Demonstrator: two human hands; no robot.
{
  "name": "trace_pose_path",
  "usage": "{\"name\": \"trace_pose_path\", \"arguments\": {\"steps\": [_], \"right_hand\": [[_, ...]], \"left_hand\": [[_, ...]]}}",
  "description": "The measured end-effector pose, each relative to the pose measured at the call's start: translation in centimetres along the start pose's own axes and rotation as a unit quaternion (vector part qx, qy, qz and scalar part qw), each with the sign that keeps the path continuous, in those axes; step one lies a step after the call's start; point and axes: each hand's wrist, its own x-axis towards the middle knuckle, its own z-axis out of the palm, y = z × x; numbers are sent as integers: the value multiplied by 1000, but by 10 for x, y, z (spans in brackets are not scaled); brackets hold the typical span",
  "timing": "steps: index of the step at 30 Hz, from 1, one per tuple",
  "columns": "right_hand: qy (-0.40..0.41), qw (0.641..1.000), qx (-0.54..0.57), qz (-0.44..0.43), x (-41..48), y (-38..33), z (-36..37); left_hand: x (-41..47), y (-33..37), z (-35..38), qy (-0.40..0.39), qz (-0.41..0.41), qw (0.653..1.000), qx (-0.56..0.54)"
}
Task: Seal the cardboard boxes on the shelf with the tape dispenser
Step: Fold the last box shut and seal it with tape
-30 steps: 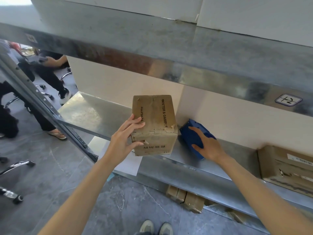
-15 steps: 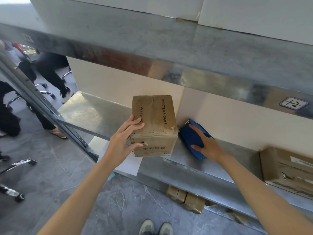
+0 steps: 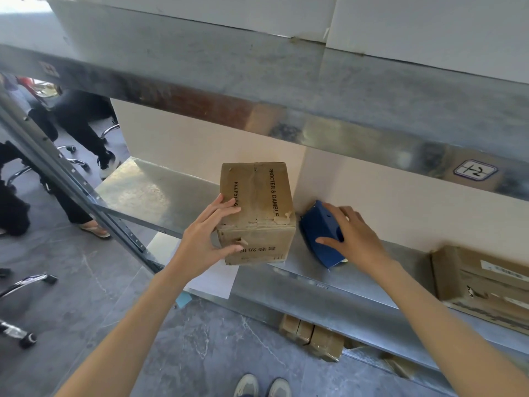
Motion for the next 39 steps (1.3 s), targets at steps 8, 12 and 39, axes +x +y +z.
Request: {"name": "trace_pose_path", "arguments": {"steps": [8, 12, 39], "right_hand": [[-14, 982, 71, -174, 12, -90, -20], [36, 983, 92, -158, 18, -95, -7], [100, 973, 190, -82, 12, -107, 7]], "left_hand": [[4, -6, -2, 9, -3, 1000, -24], [5, -10, 2, 25, -2, 999, -24], [10, 14, 18, 160, -79, 982, -62]]}}
